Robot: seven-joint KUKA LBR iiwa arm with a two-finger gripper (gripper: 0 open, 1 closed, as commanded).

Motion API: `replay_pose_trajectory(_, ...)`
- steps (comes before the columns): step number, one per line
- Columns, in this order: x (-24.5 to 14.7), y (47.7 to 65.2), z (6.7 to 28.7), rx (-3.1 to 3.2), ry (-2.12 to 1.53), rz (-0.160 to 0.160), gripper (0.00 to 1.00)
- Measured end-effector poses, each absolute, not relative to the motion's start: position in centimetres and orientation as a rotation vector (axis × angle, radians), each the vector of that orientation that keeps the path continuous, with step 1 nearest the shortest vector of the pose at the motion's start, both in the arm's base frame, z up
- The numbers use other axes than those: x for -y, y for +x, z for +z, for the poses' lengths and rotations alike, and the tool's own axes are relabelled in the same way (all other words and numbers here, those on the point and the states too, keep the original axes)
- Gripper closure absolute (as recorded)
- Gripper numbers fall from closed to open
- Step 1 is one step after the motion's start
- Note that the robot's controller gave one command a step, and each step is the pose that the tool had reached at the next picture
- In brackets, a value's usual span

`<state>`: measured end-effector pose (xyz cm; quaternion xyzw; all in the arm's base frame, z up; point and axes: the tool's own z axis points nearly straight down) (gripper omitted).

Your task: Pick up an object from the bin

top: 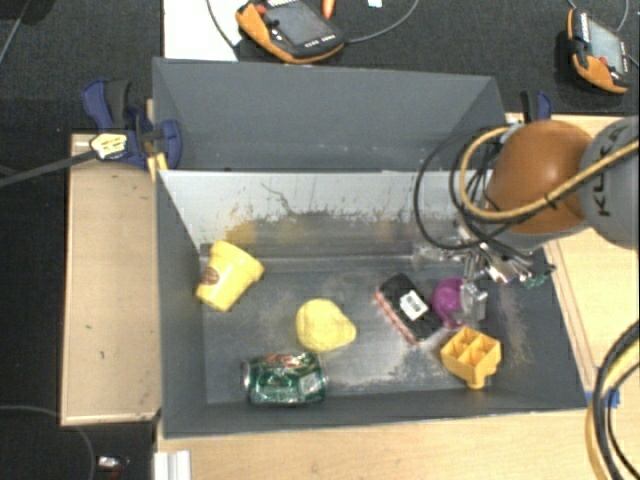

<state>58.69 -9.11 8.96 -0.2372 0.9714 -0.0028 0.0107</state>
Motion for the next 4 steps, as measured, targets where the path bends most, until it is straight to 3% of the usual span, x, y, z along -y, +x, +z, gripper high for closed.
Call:
replay_pose_trajectory(1, 9.0, 58.6, 6.3, -3.029, -0.757, -0.013, 0.0)
replay_pose_trajectory(2, 4.9, 55.6, 8.5, -2.992, -0.874, -0.014, 0.0)
replay_pose_trajectory(3, 11.6, 58.1, 7.1, -2.991, -0.865, -0.013, 1.0)
replay_pose_trajectory(4, 11.6, 58.1, 7.1, -2.992, -0.863, -0.012, 1.0)
